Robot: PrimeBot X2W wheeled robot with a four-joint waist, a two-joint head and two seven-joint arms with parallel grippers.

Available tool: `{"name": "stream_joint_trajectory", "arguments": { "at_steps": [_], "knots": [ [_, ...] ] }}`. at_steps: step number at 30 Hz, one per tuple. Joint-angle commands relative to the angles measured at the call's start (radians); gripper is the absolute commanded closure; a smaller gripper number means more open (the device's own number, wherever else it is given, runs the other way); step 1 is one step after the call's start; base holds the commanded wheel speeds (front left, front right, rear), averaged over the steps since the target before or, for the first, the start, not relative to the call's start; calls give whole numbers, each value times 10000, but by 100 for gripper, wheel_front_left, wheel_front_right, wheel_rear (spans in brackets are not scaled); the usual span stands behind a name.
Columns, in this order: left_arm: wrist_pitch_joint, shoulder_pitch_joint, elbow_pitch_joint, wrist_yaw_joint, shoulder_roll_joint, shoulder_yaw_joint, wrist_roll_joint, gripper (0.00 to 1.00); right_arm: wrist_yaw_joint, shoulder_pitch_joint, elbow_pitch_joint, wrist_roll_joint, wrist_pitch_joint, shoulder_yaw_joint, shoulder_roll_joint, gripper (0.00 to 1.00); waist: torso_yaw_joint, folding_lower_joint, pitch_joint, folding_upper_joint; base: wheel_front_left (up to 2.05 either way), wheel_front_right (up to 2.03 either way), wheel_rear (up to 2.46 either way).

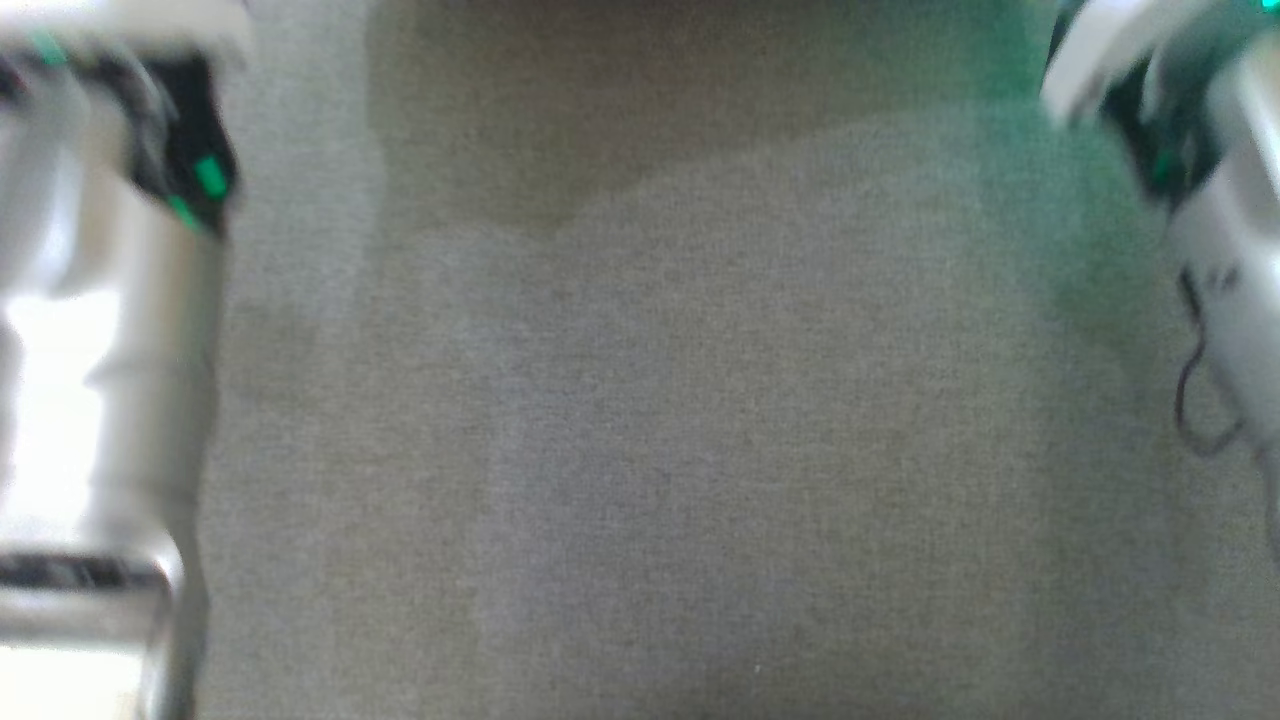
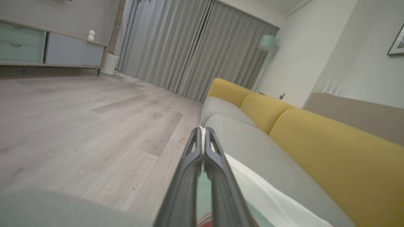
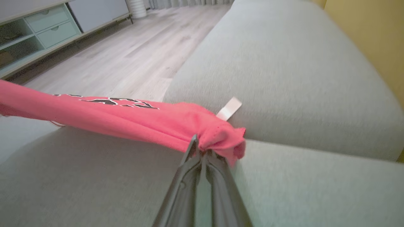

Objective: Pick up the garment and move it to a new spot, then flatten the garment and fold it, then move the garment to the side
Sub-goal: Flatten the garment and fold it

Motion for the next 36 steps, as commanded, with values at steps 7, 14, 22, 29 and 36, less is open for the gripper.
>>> {"name": "stream_joint_trajectory", "arguments": {
  "at_steps": [7, 14, 22, 29, 36],
  "knots": [
    [332, 2597, -1370, -124, 635, -654, -125, 100, -7, 2193, -1255, 1886, 1477, 1304, -735, 100, 129, 1, -1321, 0, 0, 0, 0],
    [1307, 5345, -3437, 112, 964, -1261, -255, 100, -7, 3690, -2125, 2634, 1482, 1895, -1290, 100, 131, 1, -2276, 0, 0, 0, 0],
    [2203, 7970, -6165, 997, 1439, -1610, -261, 100, -7, 5002, -3048, 3143, 1530, 2246, -1965, 100, 135, 1, -3118, 0, 0, 0, 0],
    [2579, 9438, -7765, 1687, 1778, -1405, -499, 100, -7, 5932, -3699, 3671, 1968, 2277, -2421, 100, 104, 1, -3689, 0, 0, 0, 0],
    [2879, 10911, -9241, 2343, 1984, -1294, -721, 100, -7, 7238, -4640, 4192, 2620, 2184, -2760, 100, 103, 1, -4193, 0, 0, 0, 0]
  ]
}}
